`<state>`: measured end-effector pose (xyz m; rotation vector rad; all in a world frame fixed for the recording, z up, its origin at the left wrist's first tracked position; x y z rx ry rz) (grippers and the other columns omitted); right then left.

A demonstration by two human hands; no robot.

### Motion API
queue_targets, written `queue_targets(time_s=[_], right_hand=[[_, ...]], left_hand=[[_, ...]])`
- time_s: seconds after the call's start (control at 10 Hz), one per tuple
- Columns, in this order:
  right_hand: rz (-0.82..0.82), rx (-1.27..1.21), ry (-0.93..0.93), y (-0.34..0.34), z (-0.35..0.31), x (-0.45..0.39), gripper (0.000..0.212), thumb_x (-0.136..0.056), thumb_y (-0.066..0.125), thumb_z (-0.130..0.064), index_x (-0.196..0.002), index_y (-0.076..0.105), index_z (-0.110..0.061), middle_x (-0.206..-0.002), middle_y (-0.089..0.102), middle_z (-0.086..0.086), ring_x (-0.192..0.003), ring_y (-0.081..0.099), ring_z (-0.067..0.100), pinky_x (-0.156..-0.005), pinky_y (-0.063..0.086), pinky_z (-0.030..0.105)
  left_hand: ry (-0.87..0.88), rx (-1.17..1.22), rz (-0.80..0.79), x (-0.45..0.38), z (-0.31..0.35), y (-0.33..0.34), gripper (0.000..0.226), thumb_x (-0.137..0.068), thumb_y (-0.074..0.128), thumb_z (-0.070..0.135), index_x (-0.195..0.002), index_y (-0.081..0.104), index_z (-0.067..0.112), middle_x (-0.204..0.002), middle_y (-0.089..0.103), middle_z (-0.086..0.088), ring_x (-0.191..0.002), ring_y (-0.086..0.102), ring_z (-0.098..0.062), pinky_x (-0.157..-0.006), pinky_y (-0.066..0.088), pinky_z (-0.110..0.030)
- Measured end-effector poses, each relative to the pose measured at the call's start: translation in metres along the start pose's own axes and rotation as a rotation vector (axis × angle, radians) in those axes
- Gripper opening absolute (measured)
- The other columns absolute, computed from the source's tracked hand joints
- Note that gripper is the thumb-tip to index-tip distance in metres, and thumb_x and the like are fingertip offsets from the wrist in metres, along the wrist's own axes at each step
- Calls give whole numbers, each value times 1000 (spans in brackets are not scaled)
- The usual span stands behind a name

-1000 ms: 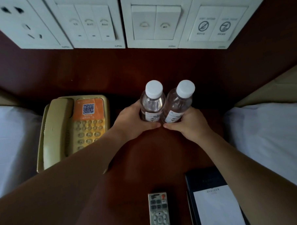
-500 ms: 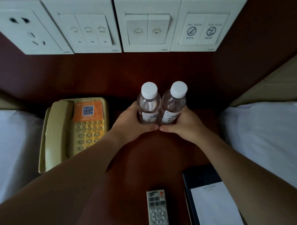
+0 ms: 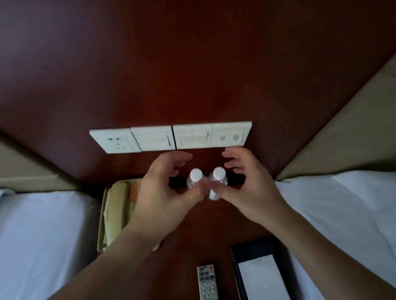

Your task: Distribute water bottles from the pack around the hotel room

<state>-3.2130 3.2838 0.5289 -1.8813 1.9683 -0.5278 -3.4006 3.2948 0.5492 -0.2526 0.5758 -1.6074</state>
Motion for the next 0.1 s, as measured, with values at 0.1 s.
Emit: queue_targets(time_s=[0.1], right_hand=[[59,-38,-128,-33,-80,4,54,-78,79,-36,-123,50,-33,-118,60,-18,-108,59,2,-94,50,29]], left_hand=[[81,65,72,-7,69,-44,36,-72,71,44,-105,65,29,-99,65,18,-102,62,-5,-84,50,-22]])
Point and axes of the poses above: each hand's wrist, its own x-axis away from the middle knuckle, its own y-axis out of the palm, z = x × y, the point moved 3 cm from there along -x, towards the middle knuckle
